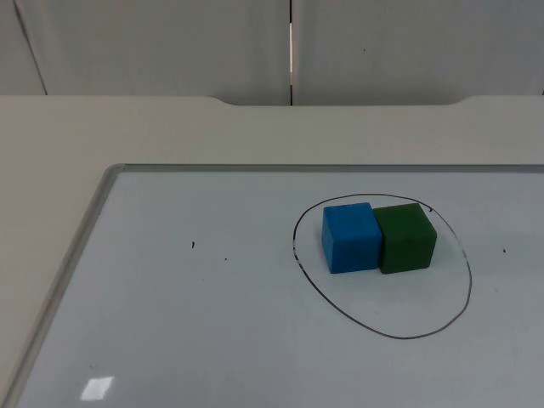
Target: Push the two cubes into the marked area.
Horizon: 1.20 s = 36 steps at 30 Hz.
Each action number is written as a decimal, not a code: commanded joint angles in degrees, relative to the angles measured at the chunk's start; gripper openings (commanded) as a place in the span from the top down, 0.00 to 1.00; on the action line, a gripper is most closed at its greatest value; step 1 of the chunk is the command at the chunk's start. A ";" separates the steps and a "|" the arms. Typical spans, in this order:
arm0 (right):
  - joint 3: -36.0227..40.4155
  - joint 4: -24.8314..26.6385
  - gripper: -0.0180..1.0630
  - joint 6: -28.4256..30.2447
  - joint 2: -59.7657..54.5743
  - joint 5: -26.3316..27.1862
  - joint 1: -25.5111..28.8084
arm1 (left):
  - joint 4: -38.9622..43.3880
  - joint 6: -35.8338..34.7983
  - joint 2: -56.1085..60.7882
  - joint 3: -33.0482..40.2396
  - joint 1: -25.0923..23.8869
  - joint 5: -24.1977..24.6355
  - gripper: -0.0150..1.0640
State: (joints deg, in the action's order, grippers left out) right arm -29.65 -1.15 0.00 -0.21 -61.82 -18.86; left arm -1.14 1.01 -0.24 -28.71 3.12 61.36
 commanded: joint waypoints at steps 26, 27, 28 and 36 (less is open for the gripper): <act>0.20 0.09 0.01 0.00 0.21 -0.04 12.14 | 0.24 -0.46 0.24 0.39 -3.87 0.15 0.01; 0.20 0.19 0.01 0.00 0.21 -0.04 12.70 | 0.24 -0.46 0.24 0.39 -3.87 0.15 0.01; 0.20 0.19 0.01 0.00 0.21 -0.04 13.22 | 0.24 -0.46 0.24 0.39 -3.87 0.15 0.01; 0.20 0.19 0.01 0.00 0.21 -0.04 17.63 | 0.35 -0.46 0.24 0.39 -3.85 0.15 0.01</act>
